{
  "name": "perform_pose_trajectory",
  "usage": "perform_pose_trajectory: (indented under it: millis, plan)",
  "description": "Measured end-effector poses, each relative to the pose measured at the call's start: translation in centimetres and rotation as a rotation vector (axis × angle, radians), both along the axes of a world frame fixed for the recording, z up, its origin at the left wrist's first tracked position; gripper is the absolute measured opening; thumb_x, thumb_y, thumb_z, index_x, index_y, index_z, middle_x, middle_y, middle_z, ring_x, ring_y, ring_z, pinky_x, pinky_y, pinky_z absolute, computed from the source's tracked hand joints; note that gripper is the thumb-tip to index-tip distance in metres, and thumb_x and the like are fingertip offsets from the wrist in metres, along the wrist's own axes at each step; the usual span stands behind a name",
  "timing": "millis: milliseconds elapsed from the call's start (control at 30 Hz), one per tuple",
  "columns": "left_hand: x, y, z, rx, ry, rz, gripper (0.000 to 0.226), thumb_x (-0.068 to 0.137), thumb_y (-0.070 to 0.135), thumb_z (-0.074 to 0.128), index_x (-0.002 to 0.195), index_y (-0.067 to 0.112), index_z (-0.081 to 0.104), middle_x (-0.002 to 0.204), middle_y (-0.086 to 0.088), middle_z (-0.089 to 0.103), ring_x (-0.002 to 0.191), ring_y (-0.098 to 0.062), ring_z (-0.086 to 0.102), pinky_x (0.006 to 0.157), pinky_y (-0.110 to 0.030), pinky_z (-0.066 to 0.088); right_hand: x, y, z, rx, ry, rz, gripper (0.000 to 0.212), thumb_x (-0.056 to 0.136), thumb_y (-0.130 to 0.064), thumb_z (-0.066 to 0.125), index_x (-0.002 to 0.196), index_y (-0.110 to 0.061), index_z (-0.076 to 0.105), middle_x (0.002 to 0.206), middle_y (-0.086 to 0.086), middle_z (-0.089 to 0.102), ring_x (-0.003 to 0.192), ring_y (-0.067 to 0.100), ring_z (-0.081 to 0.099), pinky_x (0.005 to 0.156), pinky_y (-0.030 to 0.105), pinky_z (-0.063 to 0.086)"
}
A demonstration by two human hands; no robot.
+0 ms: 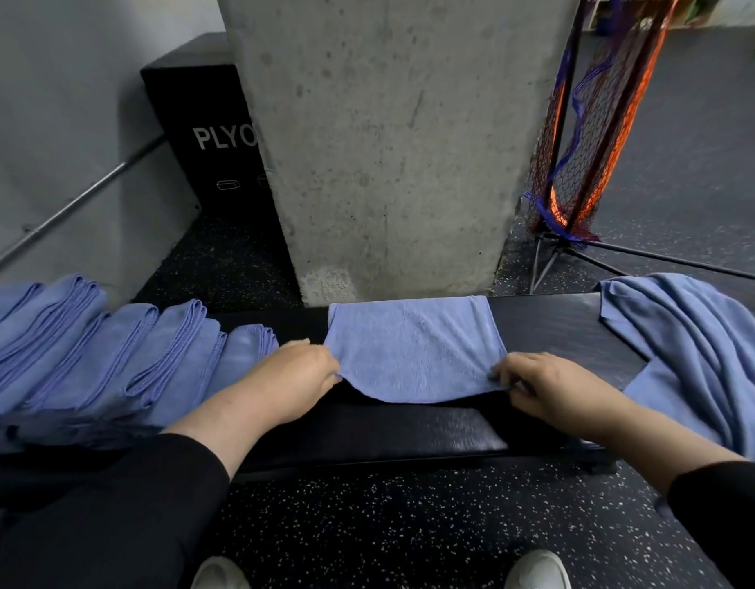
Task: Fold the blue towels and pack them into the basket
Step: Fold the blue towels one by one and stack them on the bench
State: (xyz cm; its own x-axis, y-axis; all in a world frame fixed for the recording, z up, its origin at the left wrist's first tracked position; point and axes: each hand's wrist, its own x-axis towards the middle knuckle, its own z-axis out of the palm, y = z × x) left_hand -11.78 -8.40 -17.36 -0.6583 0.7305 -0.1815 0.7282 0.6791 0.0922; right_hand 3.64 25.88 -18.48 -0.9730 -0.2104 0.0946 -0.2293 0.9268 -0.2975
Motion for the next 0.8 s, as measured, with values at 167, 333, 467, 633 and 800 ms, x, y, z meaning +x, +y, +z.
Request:
perform_pose_trajectory:
  millis: [167, 333, 467, 633, 800]
  plan:
    - [1.9, -0.9, 0.7, 0.087, -0.017, 0.05, 0.035, 0.105, 0.038, 0.041, 0.077, 0.02, 0.048, 0.076, 0.005, 0.054, 0.075, -0.014, 0.053, 0.077, -0.042, 0.05, 0.4, 0.0, 0.8, -0.043, -0.088, -0.171, 0.021, 0.093, -0.021, 0.059, 0.091, -0.028, 0.04, 0.079, -0.006, 0.061, 0.072, 0.025, 0.056, 0.067, 0.037, 0.041]
    - [4.1, -1.5, 1.5, 0.045, -0.055, 0.053, 0.035, 0.106, 0.041, 0.038, 0.078, 0.022, 0.043, 0.075, 0.005, 0.052, 0.075, -0.016, 0.053, 0.074, -0.042, 0.049, 1.3, -0.4, 2.0, -0.052, -0.239, -0.268, 0.014, 0.099, -0.024, 0.057, 0.097, -0.027, 0.043, 0.097, -0.003, 0.067, 0.086, 0.022, 0.06, 0.076, 0.034, 0.045]
    - [5.8, -1.9, 2.4, -0.02, -0.127, 0.062, 0.038, 0.106, 0.044, 0.037, 0.074, 0.024, 0.041, 0.073, 0.006, 0.05, 0.072, -0.014, 0.049, 0.07, -0.038, 0.044, 2.3, -0.7, 3.1, -0.034, -0.425, -0.314, 0.015, 0.096, -0.029, 0.06, 0.092, -0.036, 0.047, 0.1, -0.005, 0.067, 0.09, 0.017, 0.062, 0.082, 0.033, 0.049]
    - [7.5, -2.4, 3.0, -0.085, -0.482, 0.074, 0.037, 0.105, 0.037, 0.045, 0.073, 0.019, 0.046, 0.072, 0.004, 0.054, 0.064, -0.01, 0.053, 0.066, -0.029, 0.043, 4.0, -1.8, 5.0, -0.143, -0.683, -0.296, 0.006, 0.09, -0.021, 0.062, 0.094, -0.026, 0.061, 0.083, 0.001, 0.065, 0.057, 0.017, 0.057, 0.053, 0.029, 0.049]
    - [6.9, -2.1, 3.4, 0.239, -0.704, 0.239, 0.028, 0.103, 0.025, 0.052, 0.078, 0.014, 0.054, 0.068, -0.008, 0.055, 0.057, -0.021, 0.059, 0.056, -0.028, 0.049, 2.8, -2.0, 5.8, -0.184, -0.357, -0.335, 0.016, 0.096, -0.019, 0.063, 0.083, -0.027, 0.067, 0.07, -0.013, 0.063, 0.054, -0.008, 0.053, 0.055, 0.011, 0.039]
